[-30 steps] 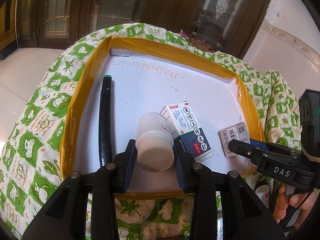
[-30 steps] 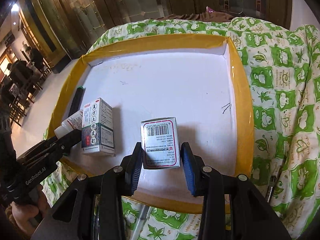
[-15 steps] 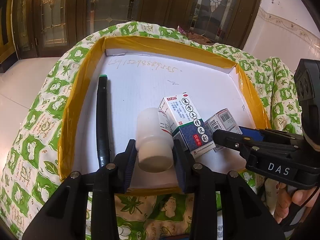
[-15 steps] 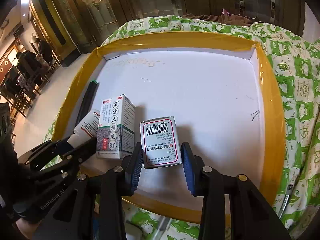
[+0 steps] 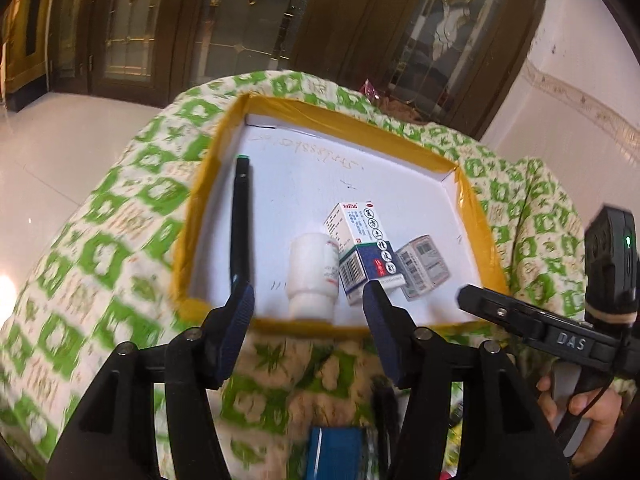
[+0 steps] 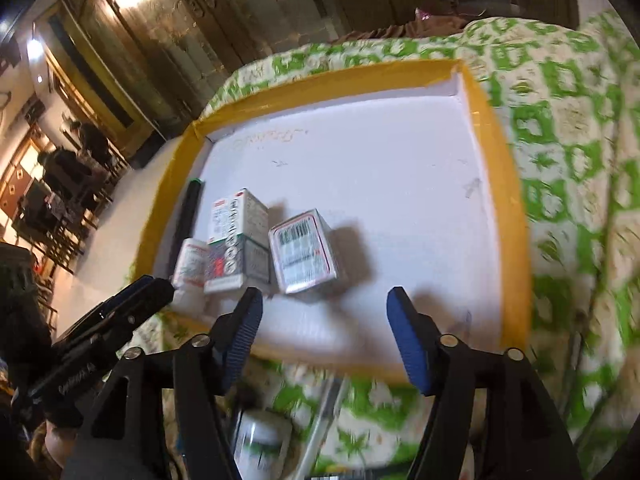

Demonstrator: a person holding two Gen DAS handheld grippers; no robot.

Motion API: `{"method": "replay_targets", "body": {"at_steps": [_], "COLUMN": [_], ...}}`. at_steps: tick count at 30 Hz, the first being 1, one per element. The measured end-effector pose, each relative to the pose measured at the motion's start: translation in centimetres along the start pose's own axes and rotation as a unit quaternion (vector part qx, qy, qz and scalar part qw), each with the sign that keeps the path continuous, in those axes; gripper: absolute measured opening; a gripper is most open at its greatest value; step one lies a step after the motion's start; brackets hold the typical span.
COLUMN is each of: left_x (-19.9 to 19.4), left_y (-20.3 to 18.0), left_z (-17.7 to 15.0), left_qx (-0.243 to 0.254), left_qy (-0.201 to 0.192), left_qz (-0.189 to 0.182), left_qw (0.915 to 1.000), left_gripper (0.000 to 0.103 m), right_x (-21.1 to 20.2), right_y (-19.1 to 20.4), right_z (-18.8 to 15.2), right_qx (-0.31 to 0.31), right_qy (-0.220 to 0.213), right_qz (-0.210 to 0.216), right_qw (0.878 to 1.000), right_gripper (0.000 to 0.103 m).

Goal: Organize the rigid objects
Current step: 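Set the bottle and barcode box in the tray and open both grippers, then withdraw both grippers from the tray back toward the remaining items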

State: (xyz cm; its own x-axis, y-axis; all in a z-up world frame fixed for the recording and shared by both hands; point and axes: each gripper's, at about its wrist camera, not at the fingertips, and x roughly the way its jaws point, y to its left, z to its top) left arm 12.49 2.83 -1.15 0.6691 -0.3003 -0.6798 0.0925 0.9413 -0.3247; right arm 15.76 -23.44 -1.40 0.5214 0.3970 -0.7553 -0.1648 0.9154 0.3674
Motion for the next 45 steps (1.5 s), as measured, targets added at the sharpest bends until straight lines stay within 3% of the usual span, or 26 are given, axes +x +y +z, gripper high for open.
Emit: {"method": "replay_targets", "body": {"at_steps": [4, 6, 12, 22, 26, 29, 37, 45], "left_x": [-2.2, -3.0, -4.3, -5.6, -5.5, -4.3, -2.1, -2.0], "left_y": [0.5, 0.6, -0.4, -4.8, -6.3, -6.7, -7.2, -9.7], "left_z": [-1.3, -2.0, -4.9, -9.0, -9.6, -10.2, -11.1, -12.0], "left_qx": [-0.031, -0.04, -0.045, 0.036, 0.081, 0.098, 0.113, 0.181], "left_qy": [0.003, 0.005, 0.036, 0.091, 0.101, 0.133, 0.185, 0.186], "left_qz": [-0.009, -0.01, -0.016, -0.023, -0.019, -0.01, -0.007, -0.011], "left_qw": [0.9995, 0.9992, 0.9982, 0.995, 0.9915, 0.9862, 0.9761, 0.9656], "left_gripper": [0.058, 0.066, 0.069, 0.073, 0.073, 0.073, 0.073, 0.078], "right_x": [-3.1, -4.2, -6.0, -10.4, -11.1, -11.0, -9.7, -9.3], "right_y": [-0.1, -0.1, -0.4, 0.6, 1.2, 1.3, 0.5, 0.3], "right_z": [-1.6, -2.4, -4.4, -9.4, -10.8, -10.8, -10.8, -10.9], "right_qx": [0.006, 0.008, 0.017, 0.003, -0.024, -0.041, -0.028, -0.027], "right_qy": [-0.024, -0.031, -0.019, 0.003, 0.001, -0.012, 0.008, 0.014], "right_qz": [0.004, 0.001, 0.006, 0.015, -0.003, -0.027, -0.028, -0.033], "right_qw": [1.0, 0.999, 1.0, 1.0, 1.0, 0.999, 0.999, 0.999], "right_gripper": [0.073, 0.076, 0.083, 0.084, 0.084, 0.084, 0.084, 0.084]}}
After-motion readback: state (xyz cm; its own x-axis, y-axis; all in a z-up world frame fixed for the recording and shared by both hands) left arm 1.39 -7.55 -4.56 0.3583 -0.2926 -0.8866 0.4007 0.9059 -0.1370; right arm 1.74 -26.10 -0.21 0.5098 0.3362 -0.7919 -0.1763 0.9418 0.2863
